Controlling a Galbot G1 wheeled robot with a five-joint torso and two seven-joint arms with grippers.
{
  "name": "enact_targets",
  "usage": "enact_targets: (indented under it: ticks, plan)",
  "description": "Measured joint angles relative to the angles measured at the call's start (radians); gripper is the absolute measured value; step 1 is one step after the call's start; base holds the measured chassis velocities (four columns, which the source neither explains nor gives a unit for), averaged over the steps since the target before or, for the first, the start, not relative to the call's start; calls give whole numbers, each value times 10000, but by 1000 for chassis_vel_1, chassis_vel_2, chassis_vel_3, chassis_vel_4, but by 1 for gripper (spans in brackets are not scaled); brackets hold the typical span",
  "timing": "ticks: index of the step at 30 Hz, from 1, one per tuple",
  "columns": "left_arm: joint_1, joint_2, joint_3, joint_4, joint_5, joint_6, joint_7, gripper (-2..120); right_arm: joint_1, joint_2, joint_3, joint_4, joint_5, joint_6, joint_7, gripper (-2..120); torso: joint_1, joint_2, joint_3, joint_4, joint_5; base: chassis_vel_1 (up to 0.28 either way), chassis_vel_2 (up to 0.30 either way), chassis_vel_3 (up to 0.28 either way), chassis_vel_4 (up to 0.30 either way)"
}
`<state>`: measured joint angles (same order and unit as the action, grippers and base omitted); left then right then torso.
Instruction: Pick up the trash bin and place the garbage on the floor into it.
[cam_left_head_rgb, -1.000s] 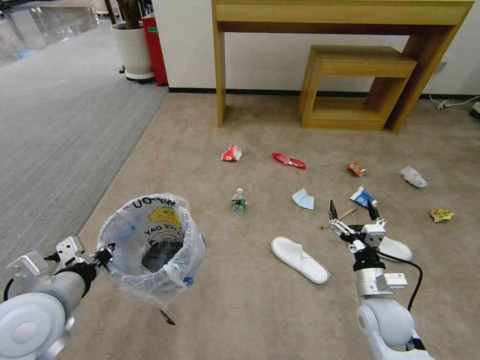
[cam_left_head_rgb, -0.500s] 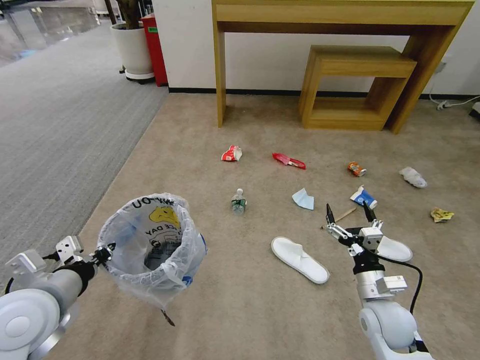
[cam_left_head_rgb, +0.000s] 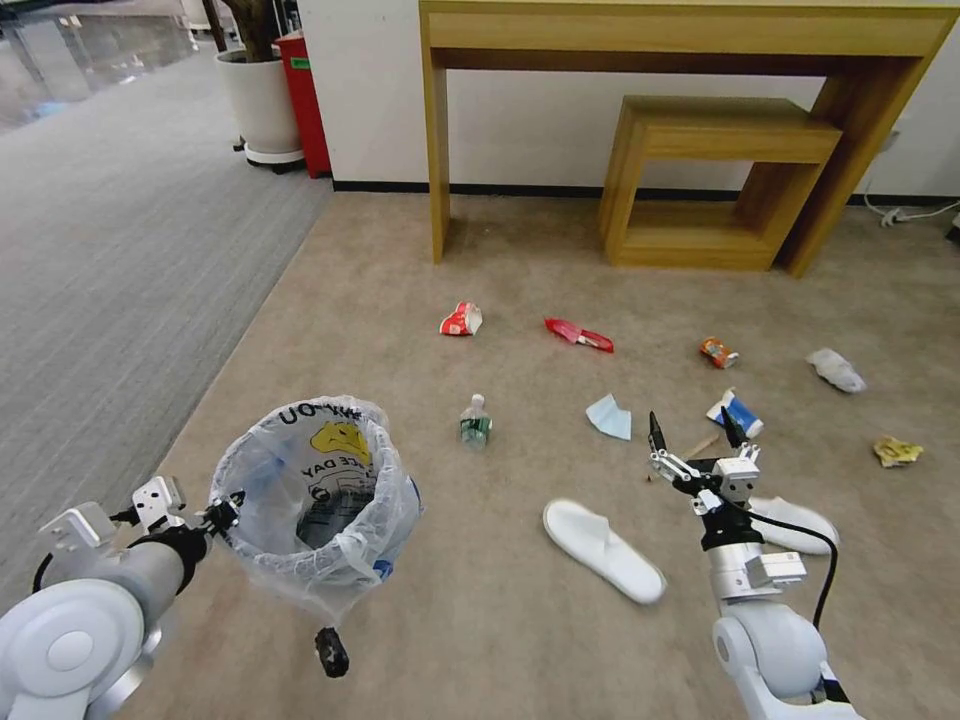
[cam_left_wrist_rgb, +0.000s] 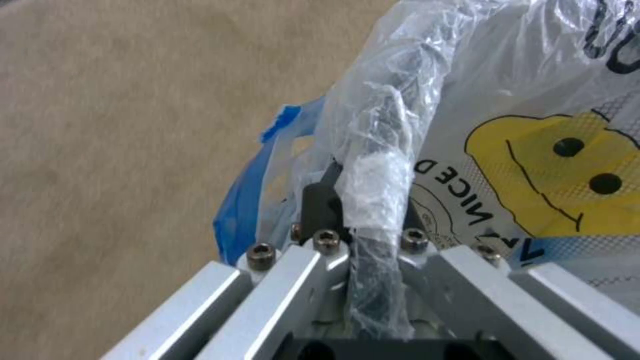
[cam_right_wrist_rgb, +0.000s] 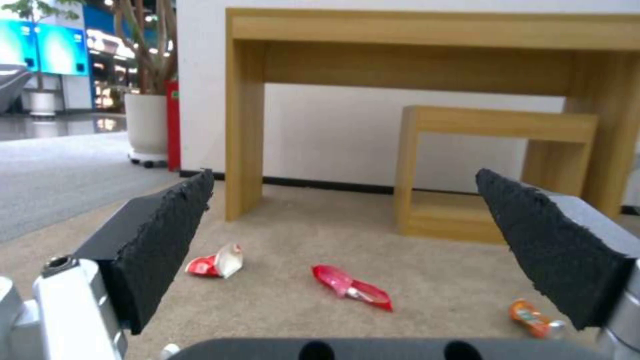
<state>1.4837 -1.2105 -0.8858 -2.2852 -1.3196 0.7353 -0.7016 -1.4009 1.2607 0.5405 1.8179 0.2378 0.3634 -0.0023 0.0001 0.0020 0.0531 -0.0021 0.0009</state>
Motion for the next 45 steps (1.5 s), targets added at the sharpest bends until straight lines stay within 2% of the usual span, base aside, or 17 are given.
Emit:
enact_targets:
  ticks: [13,15,16,17,19,21,23,24,25,26,27,30,33,35,37,39,45]
  plan:
    - [105,-257,-221,-28,491,-1,369,1,-152,-301,-574,-191,-49,28,-57,100,-1,0,-7,-4,-1,-7,9,19,-13]
    - [174,-276,-189,-101,536,0,440,1,-202,-563,-474,-15,-129,-380,-86,100,-1,0,-7,-2,1,0,0,0,0]
    - [202,-272,-163,-153,544,0,464,1,-313,-867,-322,195,-167,-935,-57,100,-1,0,-6,-2,0,0,0,0,0]
    - [202,-272,-163,-153,544,0,464,1,-313,-867,-322,195,-167,-935,-57,100,-1,0,-6,-2,0,0,0,0,0]
    - [254,-254,-66,-291,543,0,466,1,-476,-1518,-157,409,-172,-1814,237,100,-1,0,-6,-7,1,0,0,0,0]
    - [272,-253,-10,-350,543,0,465,1,-499,-1766,-100,414,-165,-2045,245,100,-1,1,-6,-6,0,0,0,0,0]
    - [295,-253,114,-443,552,0,467,1,-456,-2115,7,350,-149,-2294,-85,100,-1,1,-6,-6,-1,0,0,0,0]
    - [312,-264,197,-512,582,0,466,1,-324,-2373,139,186,-113,-2591,-760,100,-1,0,-5,-6,0,0,0,0,0]
    - [321,-269,212,-533,591,0,464,1,-291,-2421,165,154,-95,-2666,-907,100,0,0,-5,-5,1,0,0,0,0]
    - [399,-306,255,-639,611,0,459,1,-73,-2634,268,-73,185,-3117,-1714,100,0,0,-5,-5,1,0,0,0,0]
    - [399,-306,255,-639,611,0,459,1,-73,-2634,268,-73,185,-3117,-1714,100,0,0,-5,-5,1,0,0,0,0]
    - [623,-427,270,-867,610,1,476,1,578,-2893,238,-908,889,-3764,-3161,100,-1,0,-5,-3,1,0,0,0,0]
    - [687,-491,250,-941,609,0,480,1,960,-2917,109,-1549,932,-3918,-3656,100,-1,0,-4,-3,1,0,0,0,0]
    - [792,-545,184,-1066,609,0,478,1,1718,-2814,-200,-2823,854,-4117,-4196,100,-1,0,-4,-4,1,0,0,0,0]
    - [812,-552,173,-1084,609,0,478,1,1799,-2791,-226,-2955,830,-4143,-4255,100,-1,0,-4,-5,2,0,0,0,0]
    - [959,-607,59,-1221,607,0,476,1,2487,-2507,-413,-4061,279,-4184,-4949,100,0,0,-4,-3,1,0,0,0,0]
    - [1112,-696,-57,-1335,665,0,476,1,3154,-2071,-696,-5196,-547,-3873,-5839,100,-1,0,-4,-3,-1,0,0,0,0]
